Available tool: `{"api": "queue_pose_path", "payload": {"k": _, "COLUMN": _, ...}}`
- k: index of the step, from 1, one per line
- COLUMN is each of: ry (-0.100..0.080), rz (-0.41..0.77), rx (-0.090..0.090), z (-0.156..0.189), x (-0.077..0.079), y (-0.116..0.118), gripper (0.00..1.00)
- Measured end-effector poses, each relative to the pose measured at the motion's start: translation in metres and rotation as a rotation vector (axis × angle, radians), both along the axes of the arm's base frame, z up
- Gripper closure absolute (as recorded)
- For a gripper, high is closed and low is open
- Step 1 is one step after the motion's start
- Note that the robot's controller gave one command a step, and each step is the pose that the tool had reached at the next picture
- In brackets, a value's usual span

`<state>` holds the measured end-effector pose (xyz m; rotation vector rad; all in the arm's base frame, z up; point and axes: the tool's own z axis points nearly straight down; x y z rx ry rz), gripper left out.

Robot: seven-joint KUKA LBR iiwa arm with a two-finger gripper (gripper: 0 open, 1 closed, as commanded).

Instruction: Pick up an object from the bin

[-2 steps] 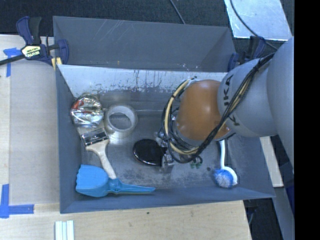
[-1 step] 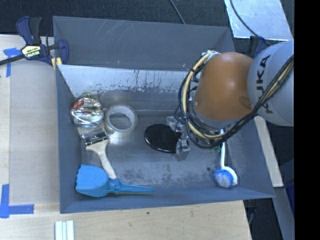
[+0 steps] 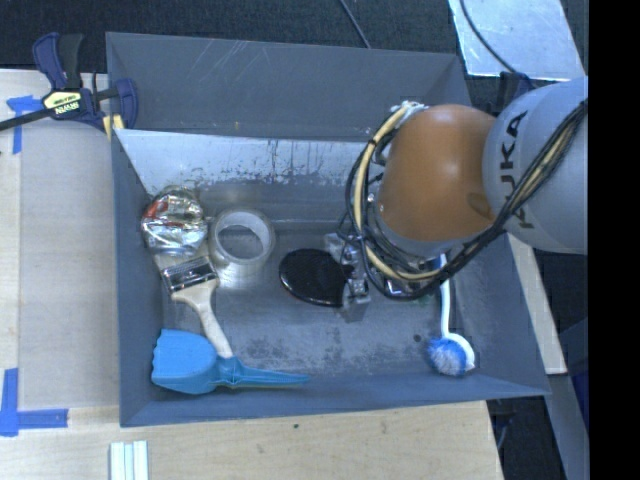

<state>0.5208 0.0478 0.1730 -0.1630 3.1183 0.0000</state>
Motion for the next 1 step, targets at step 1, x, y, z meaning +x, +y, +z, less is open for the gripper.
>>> {"api": "queue_pose_path", "payload": {"k": 1, "ry": -0.003, "rz": 0.012, "rx": -0.001, "z": 0.0820, "x": -0.0033, "y": -0.0097, "gripper": 1.00}}
